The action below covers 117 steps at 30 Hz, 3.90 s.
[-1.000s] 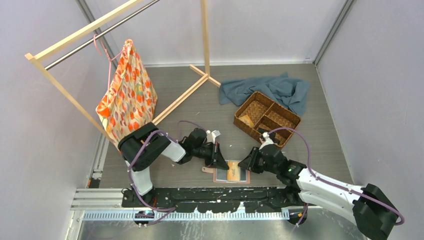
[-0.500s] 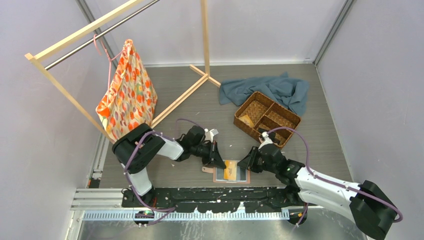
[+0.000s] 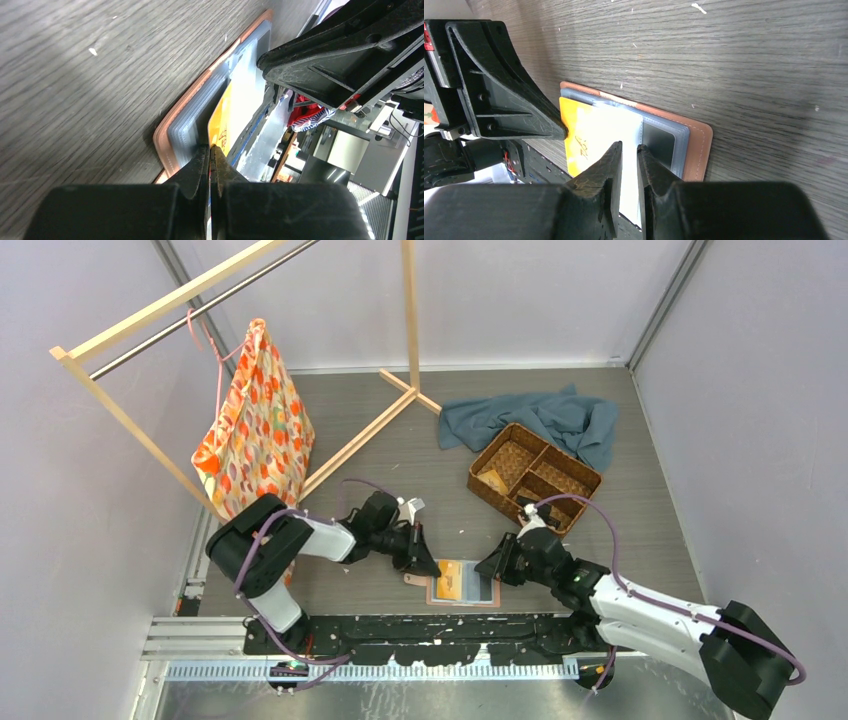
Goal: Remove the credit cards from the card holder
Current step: Remove the credit card from the card holder, then place the credit card in the storage box.
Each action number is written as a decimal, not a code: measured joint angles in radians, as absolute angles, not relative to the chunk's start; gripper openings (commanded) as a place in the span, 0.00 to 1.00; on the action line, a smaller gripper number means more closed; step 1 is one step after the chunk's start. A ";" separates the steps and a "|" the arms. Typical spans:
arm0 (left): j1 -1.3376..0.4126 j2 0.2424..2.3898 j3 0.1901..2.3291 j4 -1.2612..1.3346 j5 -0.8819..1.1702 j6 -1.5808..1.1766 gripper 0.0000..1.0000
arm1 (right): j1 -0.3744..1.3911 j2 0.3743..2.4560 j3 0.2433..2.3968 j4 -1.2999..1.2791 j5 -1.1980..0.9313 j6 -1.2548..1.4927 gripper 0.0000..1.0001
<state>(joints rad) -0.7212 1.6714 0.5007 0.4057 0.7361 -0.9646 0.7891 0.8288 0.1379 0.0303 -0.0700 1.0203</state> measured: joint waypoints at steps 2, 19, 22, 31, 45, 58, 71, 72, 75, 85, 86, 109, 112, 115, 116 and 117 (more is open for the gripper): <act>-0.712 1.654 0.494 0.387 0.731 -0.959 0.00 | 0.789 0.824 0.138 0.026 -0.068 1.020 0.23; -0.704 1.515 0.489 0.268 0.709 -0.942 0.01 | 0.789 0.733 0.190 -0.155 -0.031 0.984 0.40; -0.704 1.475 0.489 0.244 0.703 -0.938 0.01 | 0.789 0.730 0.205 -0.178 -0.027 0.973 0.41; -0.704 1.431 0.490 0.194 0.700 -0.936 0.00 | 0.789 0.728 0.220 -0.165 -0.036 0.963 0.44; -0.688 1.270 0.490 0.210 0.733 -0.991 0.01 | 0.789 0.728 0.118 0.229 -0.199 1.053 0.68; -0.673 1.222 0.495 0.226 0.758 -1.027 0.01 | 0.789 0.831 0.069 0.555 -0.322 1.156 0.66; -0.670 1.191 0.495 0.231 0.760 -1.044 0.01 | 0.789 0.977 0.069 0.743 -0.420 1.186 0.07; -0.663 1.191 0.495 0.226 0.757 -1.042 0.01 | 0.788 0.976 0.069 0.752 -0.422 1.189 0.02; -0.657 1.191 0.496 0.201 0.741 -1.037 0.22 | 0.788 0.955 0.070 0.767 -0.427 1.188 0.01; -0.653 1.150 0.700 -0.207 0.609 -0.850 0.42 | 0.762 0.695 0.304 0.170 -0.269 1.016 0.01; -0.648 1.135 0.732 -0.261 0.579 -0.823 0.42 | 0.745 0.686 0.356 0.094 -0.241 0.989 0.01; -0.617 0.889 0.776 -0.586 0.404 -0.727 0.40 | 0.240 1.374 0.966 -0.355 -0.151 0.622 0.08; -0.617 0.873 0.775 -0.605 0.391 -0.730 0.40 | 0.238 1.427 0.955 -0.303 -0.131 0.639 0.54; -0.617 0.861 0.771 -0.618 0.383 -0.733 0.40 | 0.238 1.467 0.953 -0.272 -0.105 0.645 0.60; -0.617 0.857 0.770 -0.622 0.382 -0.736 0.40 | 0.238 1.470 0.954 -0.270 -0.095 0.640 0.60; -0.617 0.854 0.768 -0.624 0.381 -0.741 0.40 | 0.238 1.470 0.956 -0.276 -0.083 0.633 0.60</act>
<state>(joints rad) -0.6174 0.8539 0.7677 -0.6239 0.3813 -0.7406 0.2379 1.4704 0.9562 -0.2756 -0.0826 0.6327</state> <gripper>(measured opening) 0.405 0.591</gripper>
